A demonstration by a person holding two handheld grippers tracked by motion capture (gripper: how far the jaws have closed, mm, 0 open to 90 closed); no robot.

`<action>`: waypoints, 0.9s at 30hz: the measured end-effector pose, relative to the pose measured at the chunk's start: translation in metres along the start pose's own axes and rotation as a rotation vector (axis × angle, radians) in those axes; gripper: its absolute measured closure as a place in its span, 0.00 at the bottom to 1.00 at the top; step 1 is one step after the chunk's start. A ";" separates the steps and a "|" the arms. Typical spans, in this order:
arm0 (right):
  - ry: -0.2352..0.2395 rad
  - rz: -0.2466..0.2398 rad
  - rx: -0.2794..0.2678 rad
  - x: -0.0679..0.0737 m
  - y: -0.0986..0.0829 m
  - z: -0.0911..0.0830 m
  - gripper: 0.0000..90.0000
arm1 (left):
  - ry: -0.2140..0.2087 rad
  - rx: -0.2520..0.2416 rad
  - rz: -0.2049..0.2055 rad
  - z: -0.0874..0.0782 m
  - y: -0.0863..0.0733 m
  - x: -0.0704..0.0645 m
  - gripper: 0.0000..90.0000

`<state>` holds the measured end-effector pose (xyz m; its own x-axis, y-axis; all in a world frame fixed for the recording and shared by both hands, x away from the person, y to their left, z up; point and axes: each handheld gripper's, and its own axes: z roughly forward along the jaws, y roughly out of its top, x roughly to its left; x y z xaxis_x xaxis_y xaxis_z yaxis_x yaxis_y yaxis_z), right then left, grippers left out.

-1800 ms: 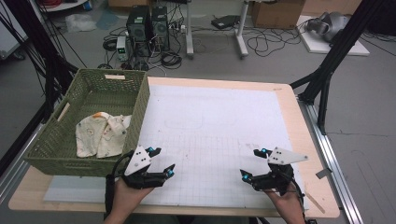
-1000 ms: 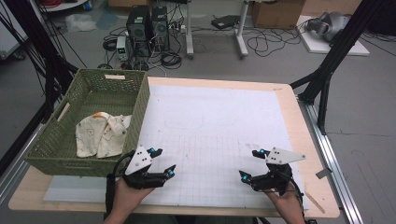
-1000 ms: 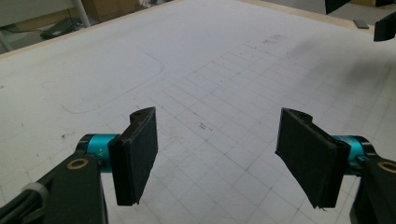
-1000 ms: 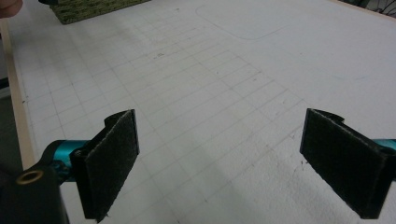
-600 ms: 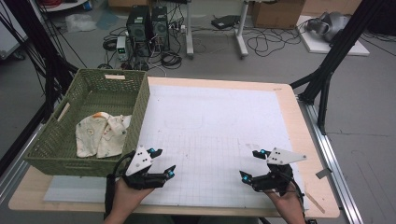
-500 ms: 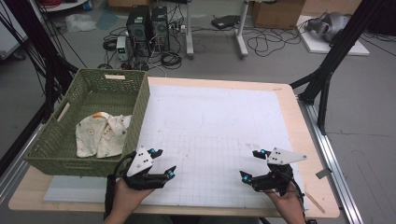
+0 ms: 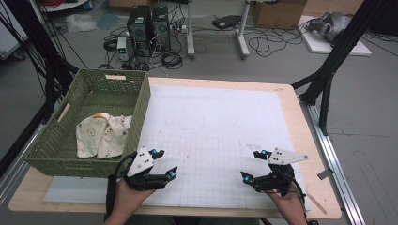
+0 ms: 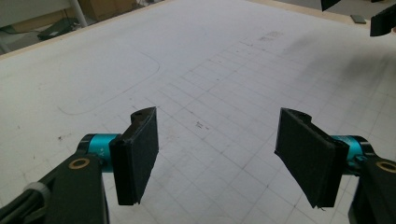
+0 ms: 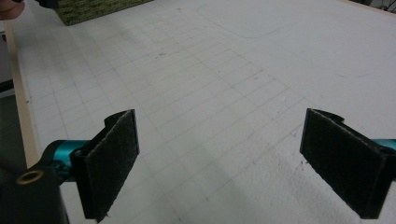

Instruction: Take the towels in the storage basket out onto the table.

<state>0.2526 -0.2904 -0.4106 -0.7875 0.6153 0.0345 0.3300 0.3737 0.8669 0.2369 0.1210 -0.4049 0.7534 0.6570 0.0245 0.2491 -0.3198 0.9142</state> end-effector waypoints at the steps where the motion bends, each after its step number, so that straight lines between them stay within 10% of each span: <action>1: 0.000 -0.001 -0.001 0.000 0.000 0.000 0.12 | -0.002 -0.001 -0.002 0.000 0.000 0.000 0.34; 27: 0.005 0.016 -0.015 -0.003 -0.001 -0.002 0.12 | -0.115 -0.029 -0.048 -0.004 0.015 0.001 0.35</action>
<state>0.2536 -0.2934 -0.4107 -0.7850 0.6174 0.0505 0.3345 0.3539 0.8734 0.2395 0.1196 -0.3894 0.8064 0.5879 -0.0642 0.2697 -0.2689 0.9247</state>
